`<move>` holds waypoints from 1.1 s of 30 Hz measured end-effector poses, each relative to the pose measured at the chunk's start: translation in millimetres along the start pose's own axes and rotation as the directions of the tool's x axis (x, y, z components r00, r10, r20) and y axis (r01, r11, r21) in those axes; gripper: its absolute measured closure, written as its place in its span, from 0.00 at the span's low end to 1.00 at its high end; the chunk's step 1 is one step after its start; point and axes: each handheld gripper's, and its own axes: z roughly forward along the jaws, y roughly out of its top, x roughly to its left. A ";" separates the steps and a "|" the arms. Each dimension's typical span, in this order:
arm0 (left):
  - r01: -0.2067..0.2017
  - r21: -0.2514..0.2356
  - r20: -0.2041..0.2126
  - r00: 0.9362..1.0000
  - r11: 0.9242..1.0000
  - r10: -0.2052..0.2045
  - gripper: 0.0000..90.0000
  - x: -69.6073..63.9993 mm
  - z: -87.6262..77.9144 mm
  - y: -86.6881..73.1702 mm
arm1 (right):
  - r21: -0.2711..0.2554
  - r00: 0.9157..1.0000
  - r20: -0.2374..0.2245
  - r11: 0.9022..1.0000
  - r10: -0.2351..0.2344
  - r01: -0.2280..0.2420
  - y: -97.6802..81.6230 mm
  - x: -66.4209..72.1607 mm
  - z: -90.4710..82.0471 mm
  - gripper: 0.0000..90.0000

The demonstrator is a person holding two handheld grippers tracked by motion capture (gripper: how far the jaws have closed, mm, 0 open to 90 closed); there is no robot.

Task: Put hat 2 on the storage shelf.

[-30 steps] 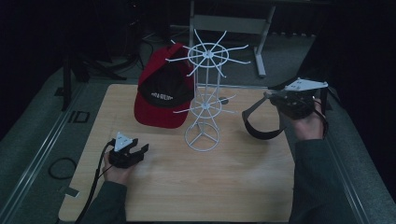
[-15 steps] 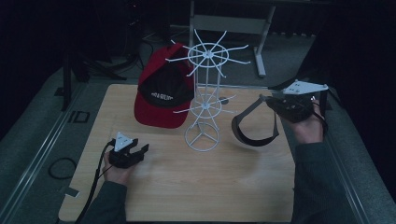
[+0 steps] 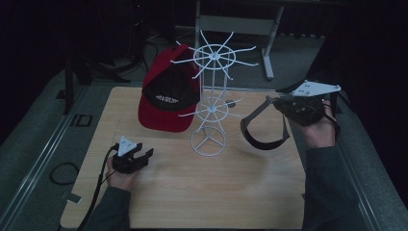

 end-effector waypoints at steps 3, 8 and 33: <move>-0.003 0.002 0.000 1.000 1.000 0.003 0.53 -0.2 0.2 -0.1 | -0.004 1.000 -0.008 1.000 -0.004 0.004 1.4 2.1 -2.9 0.98; -0.001 0.000 0.000 1.000 1.000 0.001 0.53 0.0 0.2 0.0 | -0.013 1.000 -0.016 1.000 -0.015 0.014 4.5 4.3 -7.0 0.98; -0.002 0.000 0.002 1.000 1.000 0.002 0.53 0.0 -0.1 0.1 | -0.066 0.995 -0.068 0.995 -0.077 0.073 19.6 17.6 -31.6 0.98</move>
